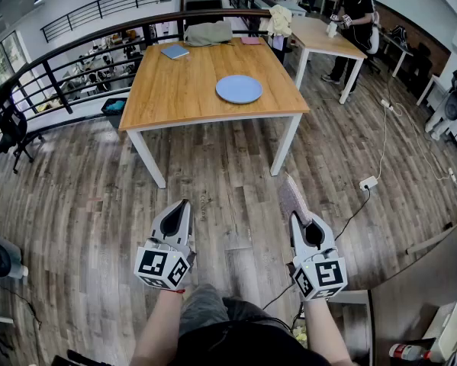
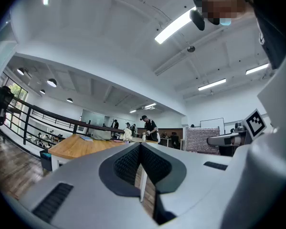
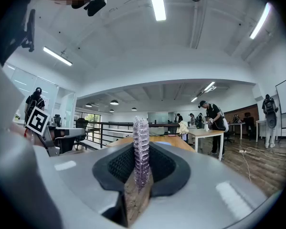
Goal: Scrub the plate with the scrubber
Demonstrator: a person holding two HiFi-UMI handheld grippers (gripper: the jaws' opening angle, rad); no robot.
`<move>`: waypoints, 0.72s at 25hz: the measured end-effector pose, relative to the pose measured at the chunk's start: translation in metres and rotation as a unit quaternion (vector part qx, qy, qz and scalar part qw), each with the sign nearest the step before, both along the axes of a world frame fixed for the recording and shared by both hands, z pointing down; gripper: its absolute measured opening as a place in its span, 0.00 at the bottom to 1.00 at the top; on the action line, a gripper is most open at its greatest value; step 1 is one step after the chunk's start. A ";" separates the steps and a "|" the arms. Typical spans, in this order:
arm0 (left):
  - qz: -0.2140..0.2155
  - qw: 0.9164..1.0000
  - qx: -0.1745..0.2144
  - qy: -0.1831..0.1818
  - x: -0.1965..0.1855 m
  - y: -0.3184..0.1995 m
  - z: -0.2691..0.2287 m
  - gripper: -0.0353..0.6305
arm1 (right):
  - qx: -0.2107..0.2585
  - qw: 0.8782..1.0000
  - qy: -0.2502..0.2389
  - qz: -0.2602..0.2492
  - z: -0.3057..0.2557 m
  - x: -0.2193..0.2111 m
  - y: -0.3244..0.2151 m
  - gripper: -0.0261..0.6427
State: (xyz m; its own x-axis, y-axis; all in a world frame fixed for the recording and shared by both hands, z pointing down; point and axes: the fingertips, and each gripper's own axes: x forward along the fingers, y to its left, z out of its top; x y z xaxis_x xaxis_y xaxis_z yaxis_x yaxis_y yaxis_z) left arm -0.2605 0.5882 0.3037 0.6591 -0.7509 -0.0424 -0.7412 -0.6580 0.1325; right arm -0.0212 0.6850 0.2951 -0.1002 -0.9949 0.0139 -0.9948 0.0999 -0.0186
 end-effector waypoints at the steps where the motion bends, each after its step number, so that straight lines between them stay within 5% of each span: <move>1: -0.001 1.000 0.004 -0.003 0.001 0.000 -0.002 0.05 | 0.002 1.000 0.000 0.001 0.001 0.001 0.000 0.15; 10: -0.008 1.000 0.003 -0.016 0.017 -0.025 0.008 0.05 | 0.000 1.000 0.008 0.004 0.012 0.017 -0.028 0.16; 18: -0.007 1.000 -0.008 -0.015 0.044 -0.099 0.020 0.05 | -0.016 1.000 0.007 0.022 0.025 0.053 -0.089 0.15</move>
